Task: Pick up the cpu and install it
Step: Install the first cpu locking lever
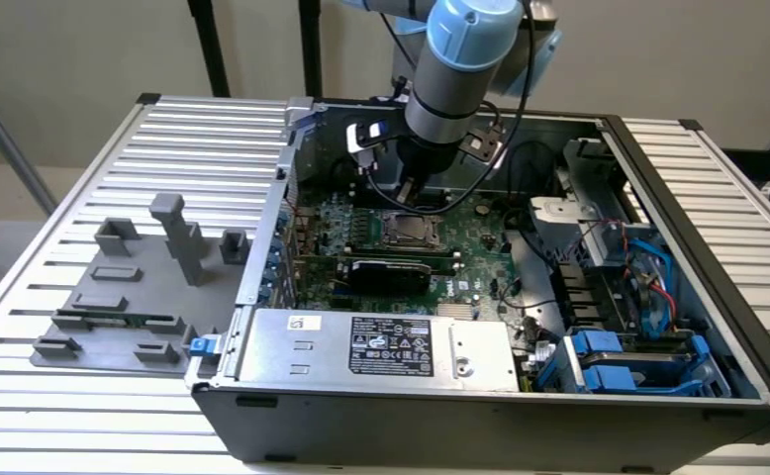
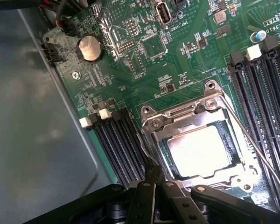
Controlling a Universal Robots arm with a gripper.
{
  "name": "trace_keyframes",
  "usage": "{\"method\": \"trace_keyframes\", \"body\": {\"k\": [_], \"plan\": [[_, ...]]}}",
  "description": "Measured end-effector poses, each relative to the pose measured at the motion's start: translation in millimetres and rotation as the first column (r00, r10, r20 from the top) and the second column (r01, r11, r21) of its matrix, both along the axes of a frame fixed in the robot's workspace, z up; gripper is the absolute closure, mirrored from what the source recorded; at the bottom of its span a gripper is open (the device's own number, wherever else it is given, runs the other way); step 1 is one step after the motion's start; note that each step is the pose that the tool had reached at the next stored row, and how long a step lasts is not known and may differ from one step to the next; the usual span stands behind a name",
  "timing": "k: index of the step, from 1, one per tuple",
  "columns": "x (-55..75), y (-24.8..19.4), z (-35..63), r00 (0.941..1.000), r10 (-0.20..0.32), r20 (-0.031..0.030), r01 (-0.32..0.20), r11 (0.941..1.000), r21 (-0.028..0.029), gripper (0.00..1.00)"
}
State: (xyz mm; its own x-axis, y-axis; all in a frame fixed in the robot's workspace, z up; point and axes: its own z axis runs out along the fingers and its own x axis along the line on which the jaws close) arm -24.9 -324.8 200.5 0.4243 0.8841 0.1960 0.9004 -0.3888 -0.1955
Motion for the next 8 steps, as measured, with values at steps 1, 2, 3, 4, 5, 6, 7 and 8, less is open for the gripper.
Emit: {"method": "trace_keyframes", "body": {"k": [1,2,3,4,5,6,7,8], "plan": [[0.0,0.2,0.0,1.0,0.0,-0.001,0.0,1.0,0.0001,0.89],[0.0,0.3,0.0,1.0,0.0,-0.0018,0.0,1.0,0.0,0.89],[0.0,0.5,0.0,1.0,0.0,-0.0026,0.0,1.0,0.0,0.89],[0.0,0.6,0.0,1.0,0.0,-0.0033,0.0,1.0,0.0,0.89],[0.0,0.6,0.0,1.0,0.0,-0.004,0.0,1.0,0.0,0.89],[0.0,0.7,0.0,1.0,0.0,-0.0047,0.0,1.0,0.0,0.89],[0.1,0.7,0.0,1.0,0.0,-0.0053,0.0,1.0,-0.0001,0.89],[0.2,0.7,0.0,1.0,0.0,-0.0056,0.0,1.0,-0.0001,0.89]]}}
